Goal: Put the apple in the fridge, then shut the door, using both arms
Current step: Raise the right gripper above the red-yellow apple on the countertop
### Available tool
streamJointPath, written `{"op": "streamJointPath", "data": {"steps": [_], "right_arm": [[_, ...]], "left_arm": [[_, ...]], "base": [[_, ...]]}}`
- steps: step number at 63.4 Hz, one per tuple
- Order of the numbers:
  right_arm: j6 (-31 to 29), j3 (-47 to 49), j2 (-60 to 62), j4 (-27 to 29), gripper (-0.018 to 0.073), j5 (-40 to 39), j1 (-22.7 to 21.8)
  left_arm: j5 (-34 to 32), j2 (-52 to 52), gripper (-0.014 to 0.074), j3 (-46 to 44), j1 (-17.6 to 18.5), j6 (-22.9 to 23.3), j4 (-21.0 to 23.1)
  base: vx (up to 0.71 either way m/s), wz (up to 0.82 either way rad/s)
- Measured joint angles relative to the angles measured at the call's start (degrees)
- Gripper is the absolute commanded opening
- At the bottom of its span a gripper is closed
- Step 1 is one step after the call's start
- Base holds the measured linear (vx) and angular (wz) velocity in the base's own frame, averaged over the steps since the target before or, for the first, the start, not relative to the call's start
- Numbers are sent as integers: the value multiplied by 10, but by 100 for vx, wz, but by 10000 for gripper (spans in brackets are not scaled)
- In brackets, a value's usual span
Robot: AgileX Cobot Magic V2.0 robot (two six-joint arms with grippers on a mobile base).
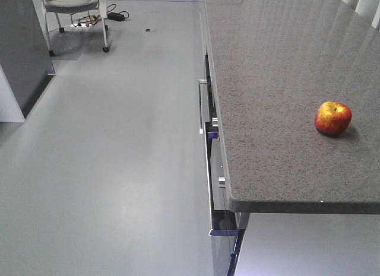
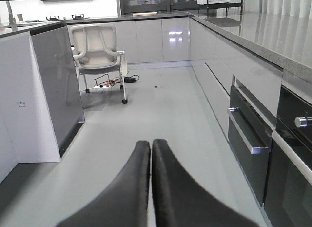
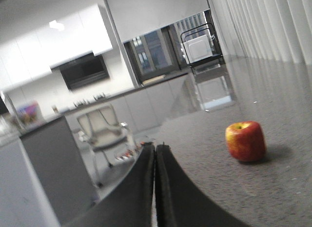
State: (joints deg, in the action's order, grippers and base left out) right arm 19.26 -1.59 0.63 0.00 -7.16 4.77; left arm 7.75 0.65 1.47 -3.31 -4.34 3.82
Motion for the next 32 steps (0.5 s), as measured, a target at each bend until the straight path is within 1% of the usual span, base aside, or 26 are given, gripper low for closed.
{"op": "streamJointPath", "data": {"steps": [5, 9, 13, 21, 23, 28, 32], "right_arm": [[10, 1, 0, 24, -3, 2, 0], [14, 22, 0, 32, -3, 33, 0], [14, 68, 0, 32, -3, 72, 0], [-5, 194, -38, 5, -3, 174, 0], [-10, 223, -58, 0, -3, 199, 0], [-30, 314, -114, -31, 2, 276, 0], [-46, 368, -160, -53, 17, 323, 0]], "left_arm": [[0, 0, -6, 0, 0, 0, 0], [0, 0, -6, 0, 0, 0, 0], [0, 0, -6, 0, 0, 0, 0], [0, 0, -6, 0, 0, 0, 0], [0, 0, -6, 0, 0, 0, 0], [0, 0, -6, 0, 0, 0, 0], [0, 0, -6, 0, 0, 0, 0]], "base": [[0, 0], [0, 0], [0, 0], [0, 0], [0, 0], [0, 0], [0, 0]]}}
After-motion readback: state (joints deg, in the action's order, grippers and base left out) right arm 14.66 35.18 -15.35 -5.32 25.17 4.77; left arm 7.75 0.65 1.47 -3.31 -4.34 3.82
